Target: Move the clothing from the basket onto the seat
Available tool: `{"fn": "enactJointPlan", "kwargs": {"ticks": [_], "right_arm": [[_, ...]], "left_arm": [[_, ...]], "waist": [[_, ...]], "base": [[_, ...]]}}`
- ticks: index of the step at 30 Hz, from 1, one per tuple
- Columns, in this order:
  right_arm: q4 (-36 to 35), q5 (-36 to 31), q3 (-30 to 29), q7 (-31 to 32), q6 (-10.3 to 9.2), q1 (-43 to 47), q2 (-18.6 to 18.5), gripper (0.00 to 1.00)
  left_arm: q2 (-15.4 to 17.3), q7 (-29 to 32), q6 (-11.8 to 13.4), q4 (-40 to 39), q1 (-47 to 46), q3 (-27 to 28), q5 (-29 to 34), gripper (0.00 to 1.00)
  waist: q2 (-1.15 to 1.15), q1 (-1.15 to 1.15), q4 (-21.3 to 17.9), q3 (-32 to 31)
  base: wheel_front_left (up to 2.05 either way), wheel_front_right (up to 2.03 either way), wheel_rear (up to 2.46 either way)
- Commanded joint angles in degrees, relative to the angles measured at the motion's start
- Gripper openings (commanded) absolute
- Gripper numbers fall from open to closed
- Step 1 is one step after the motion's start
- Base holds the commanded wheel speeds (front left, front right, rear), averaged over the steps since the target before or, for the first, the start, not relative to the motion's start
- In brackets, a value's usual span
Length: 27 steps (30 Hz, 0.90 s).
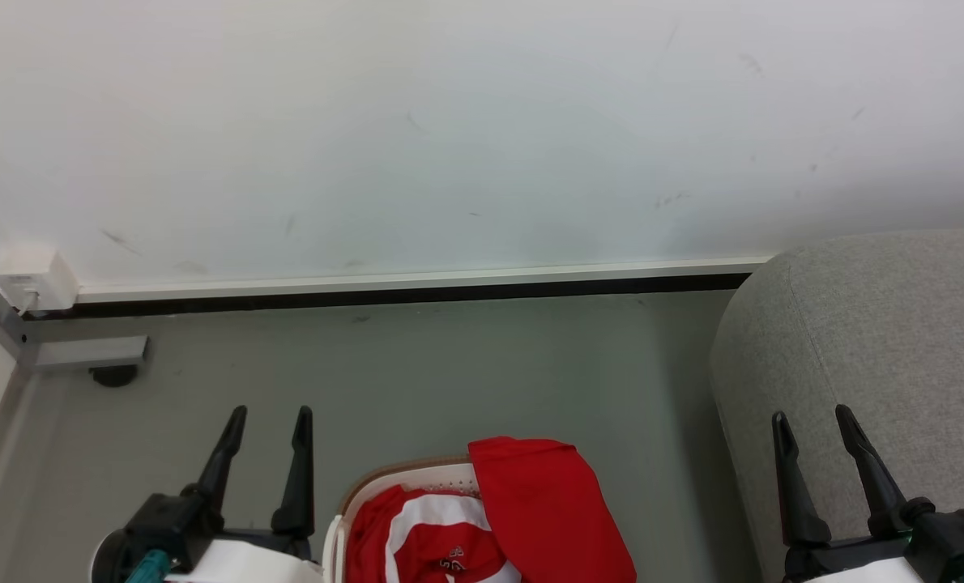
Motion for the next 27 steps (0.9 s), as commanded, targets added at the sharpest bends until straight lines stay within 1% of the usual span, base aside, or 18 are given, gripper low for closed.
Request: {"fn": "enactJointPlan", "kwargs": {"ticks": [1,27], "right_arm": [[-0.07,0.22,-0.06,0.00,-0.14,0.42,-0.36,1.00],[0.01,1.08,0.26,0.01,-0.14,-0.47,-0.35,1.00]], "left_arm": [[0.17,-0.04,-0.18,-0.04,-0.11,0.03,0.59,1.00],[0.17,-0.04,0.43,-0.60,-0.65,0.14,0.23,1.00]], "waist": [[0.00,0.00,0.03,0.01],[0.00,0.00,-0.35,1.57]], "base": [[0.00,0.00,0.00],[0.00,0.00,0.00]]}}
